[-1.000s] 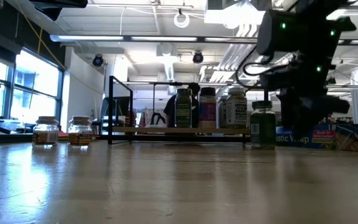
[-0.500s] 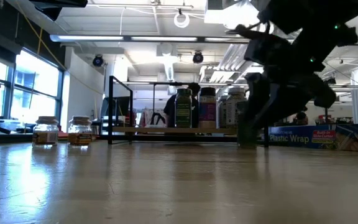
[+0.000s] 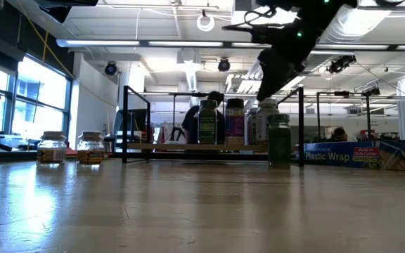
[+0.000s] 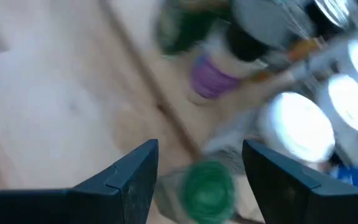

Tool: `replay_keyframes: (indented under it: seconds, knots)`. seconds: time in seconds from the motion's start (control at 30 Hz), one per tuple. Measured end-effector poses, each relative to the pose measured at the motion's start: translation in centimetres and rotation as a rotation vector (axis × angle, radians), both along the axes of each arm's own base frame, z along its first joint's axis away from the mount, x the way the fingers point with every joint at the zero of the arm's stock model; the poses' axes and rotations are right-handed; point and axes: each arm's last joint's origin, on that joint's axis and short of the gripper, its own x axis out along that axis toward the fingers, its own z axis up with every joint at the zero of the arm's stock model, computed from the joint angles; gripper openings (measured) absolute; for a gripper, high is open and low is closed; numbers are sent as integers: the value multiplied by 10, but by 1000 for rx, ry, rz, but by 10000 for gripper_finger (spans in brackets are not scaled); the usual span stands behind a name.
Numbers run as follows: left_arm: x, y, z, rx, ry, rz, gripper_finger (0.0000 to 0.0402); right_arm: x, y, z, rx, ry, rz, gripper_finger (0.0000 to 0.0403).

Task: Shelf spices
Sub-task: Put the green seasoning bottle on the shelf aligned with the other green seasoning bottle bottles

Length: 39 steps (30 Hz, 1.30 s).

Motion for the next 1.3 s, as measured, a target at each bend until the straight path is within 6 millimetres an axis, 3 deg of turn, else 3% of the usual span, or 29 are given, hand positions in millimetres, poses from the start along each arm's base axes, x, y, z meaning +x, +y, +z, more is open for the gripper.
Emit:
replay_keyframes:
  seconds: [0.13,0.27,0.6,0.83,1.3]
  knots:
    - [0,0,0,1,1,0,14,-3,-28,11,171,7,-78,234]
    - [0,0,-1,7,15,-8,14,-7,-37,9,313,33,-60,246]
    - [0,0,-3,13,23,-9,14,-11,-38,5,244,83,-118,248]
    - [0,-1,-3,10,29,-19,14,-16,-42,-8,369,56,-165,248]
    - [4,-3,-8,21,45,-21,14,3,-19,-6,530,-52,137,248]
